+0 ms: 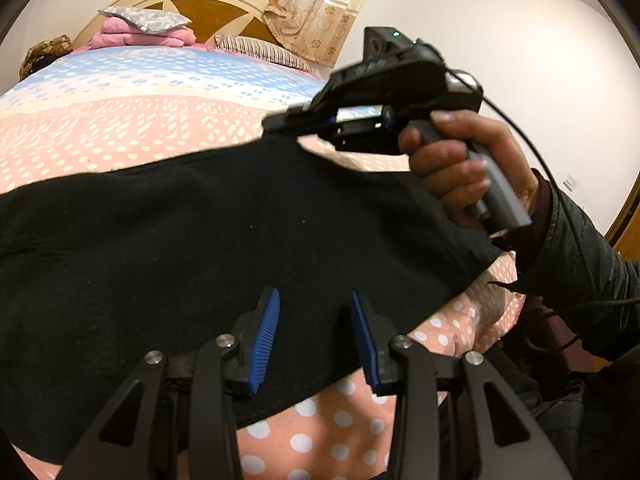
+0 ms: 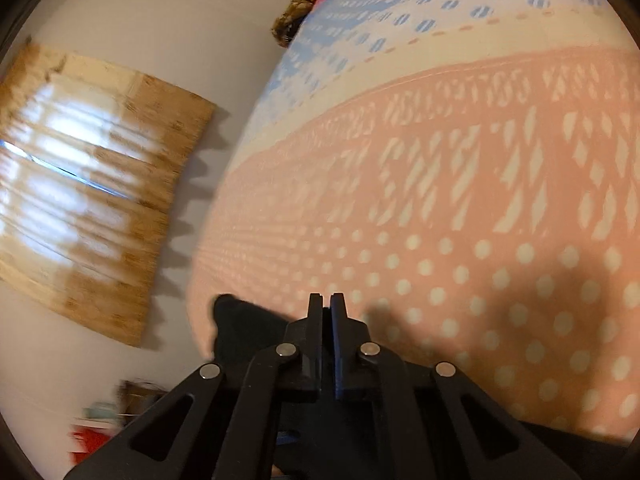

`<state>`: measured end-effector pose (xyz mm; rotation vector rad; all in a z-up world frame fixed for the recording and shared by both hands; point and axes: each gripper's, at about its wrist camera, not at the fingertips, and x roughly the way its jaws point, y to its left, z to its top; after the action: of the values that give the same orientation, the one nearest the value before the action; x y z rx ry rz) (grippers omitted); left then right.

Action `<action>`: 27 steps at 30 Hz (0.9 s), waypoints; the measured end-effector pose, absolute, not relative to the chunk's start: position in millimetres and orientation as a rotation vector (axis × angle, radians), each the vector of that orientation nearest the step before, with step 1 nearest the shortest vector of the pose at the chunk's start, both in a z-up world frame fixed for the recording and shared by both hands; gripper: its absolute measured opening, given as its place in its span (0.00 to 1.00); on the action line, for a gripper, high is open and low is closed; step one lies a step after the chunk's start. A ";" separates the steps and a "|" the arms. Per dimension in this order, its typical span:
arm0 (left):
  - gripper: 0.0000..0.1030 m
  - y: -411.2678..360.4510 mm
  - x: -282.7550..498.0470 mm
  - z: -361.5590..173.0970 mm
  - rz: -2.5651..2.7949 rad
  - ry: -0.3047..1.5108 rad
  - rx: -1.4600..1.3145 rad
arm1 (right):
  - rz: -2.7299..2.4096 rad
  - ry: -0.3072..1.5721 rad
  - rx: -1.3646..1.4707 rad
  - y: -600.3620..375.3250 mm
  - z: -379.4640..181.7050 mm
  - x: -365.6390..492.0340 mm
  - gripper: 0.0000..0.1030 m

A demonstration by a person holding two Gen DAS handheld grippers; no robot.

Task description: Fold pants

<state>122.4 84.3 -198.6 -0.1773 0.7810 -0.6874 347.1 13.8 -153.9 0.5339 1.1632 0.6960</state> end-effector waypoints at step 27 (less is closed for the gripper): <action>0.62 49.3 106.6 -186.5 -0.641 0.749 -0.092 | 0.346 0.871 0.215 -179.0 -133.0 132.6 0.48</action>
<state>106.6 49.3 -186.5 -0.0924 0.7489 -0.6413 132.6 -179.0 -133.0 0.2150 0.8705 0.3455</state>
